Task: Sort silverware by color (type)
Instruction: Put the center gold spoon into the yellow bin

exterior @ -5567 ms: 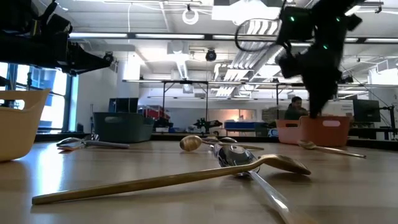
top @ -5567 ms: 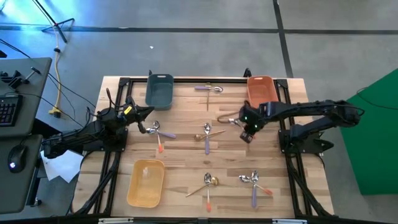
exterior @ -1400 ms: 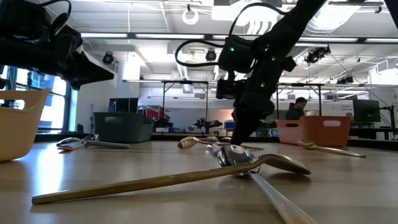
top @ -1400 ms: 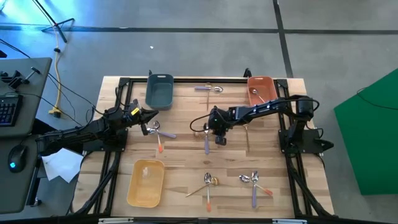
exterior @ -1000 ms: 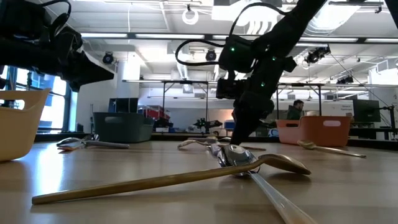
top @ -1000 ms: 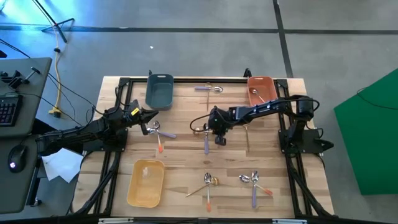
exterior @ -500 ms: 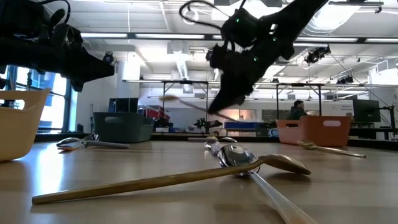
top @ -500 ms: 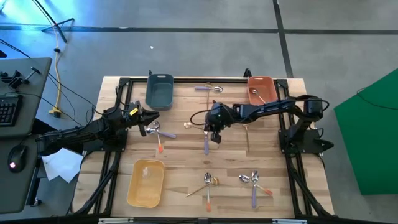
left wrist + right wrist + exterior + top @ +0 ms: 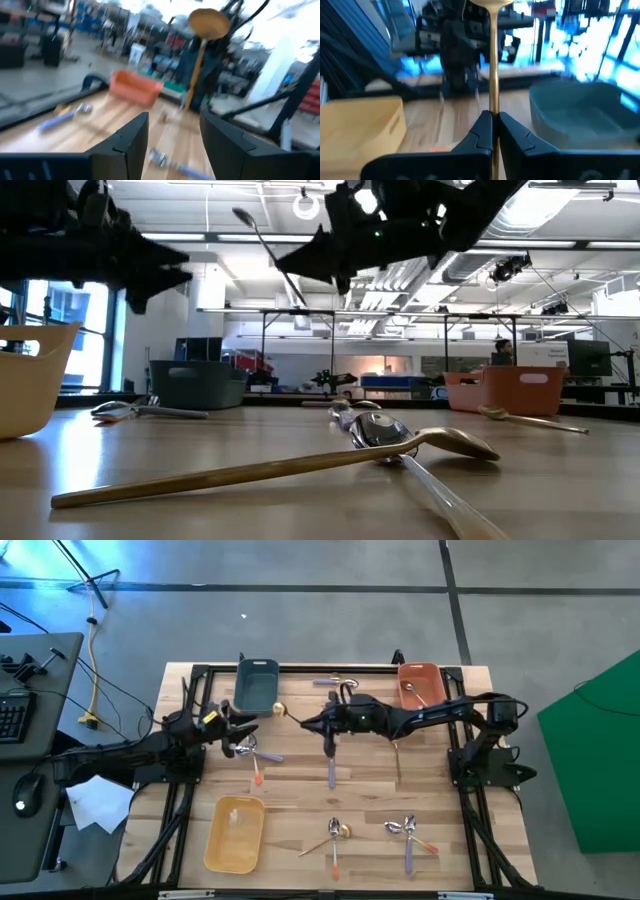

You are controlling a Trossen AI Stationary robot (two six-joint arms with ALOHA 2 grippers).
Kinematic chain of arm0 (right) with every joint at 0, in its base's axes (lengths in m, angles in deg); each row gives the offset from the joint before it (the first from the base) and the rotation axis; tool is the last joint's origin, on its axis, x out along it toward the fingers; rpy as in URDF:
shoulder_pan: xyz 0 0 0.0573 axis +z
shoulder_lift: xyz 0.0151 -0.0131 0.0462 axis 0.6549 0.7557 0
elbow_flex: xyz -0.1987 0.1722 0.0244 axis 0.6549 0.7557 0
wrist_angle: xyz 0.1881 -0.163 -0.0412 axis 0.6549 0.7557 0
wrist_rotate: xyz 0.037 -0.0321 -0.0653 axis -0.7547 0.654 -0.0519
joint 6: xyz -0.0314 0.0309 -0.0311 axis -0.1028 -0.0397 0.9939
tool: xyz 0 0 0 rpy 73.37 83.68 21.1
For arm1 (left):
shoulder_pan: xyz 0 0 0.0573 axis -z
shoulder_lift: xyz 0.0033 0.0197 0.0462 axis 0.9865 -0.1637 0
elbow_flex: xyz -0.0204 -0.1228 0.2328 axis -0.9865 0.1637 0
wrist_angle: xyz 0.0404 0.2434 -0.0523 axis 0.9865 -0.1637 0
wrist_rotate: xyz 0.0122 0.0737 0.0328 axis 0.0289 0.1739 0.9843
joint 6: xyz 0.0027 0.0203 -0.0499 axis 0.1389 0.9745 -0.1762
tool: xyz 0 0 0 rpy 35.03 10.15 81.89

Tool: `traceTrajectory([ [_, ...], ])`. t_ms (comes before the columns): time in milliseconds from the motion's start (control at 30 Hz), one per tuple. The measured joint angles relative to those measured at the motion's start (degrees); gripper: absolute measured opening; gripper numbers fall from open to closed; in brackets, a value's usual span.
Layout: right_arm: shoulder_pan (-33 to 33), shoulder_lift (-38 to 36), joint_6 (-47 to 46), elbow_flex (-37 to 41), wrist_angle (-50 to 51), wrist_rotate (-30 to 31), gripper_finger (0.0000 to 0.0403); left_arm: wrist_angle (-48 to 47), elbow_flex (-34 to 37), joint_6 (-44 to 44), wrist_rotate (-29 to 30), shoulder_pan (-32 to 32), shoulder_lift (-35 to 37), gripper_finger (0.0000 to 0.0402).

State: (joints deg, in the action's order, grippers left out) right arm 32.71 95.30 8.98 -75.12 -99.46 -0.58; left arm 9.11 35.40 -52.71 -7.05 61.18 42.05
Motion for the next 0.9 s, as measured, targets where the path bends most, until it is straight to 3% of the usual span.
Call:
traceTrajectory([
  [367,0.01,3.37,0.11,0.0,-10.89,-2.03,0.0001,18.35,-2.96,2.51,-2.34,0.0,-17.01,0.0168],
  [700,0.01,3.35,1.2,0.0,-12.03,-3.19,0.0001,18.98,-15.87,11.19,-4.68,2.01,-34.6,0.0168],
  [900,0.01,3.33,1.56,-0.04,-12.39,-3.63,0.0003,23.17,-19.04,12.65,-5.94,2.23,-40.7,0.0168],
])
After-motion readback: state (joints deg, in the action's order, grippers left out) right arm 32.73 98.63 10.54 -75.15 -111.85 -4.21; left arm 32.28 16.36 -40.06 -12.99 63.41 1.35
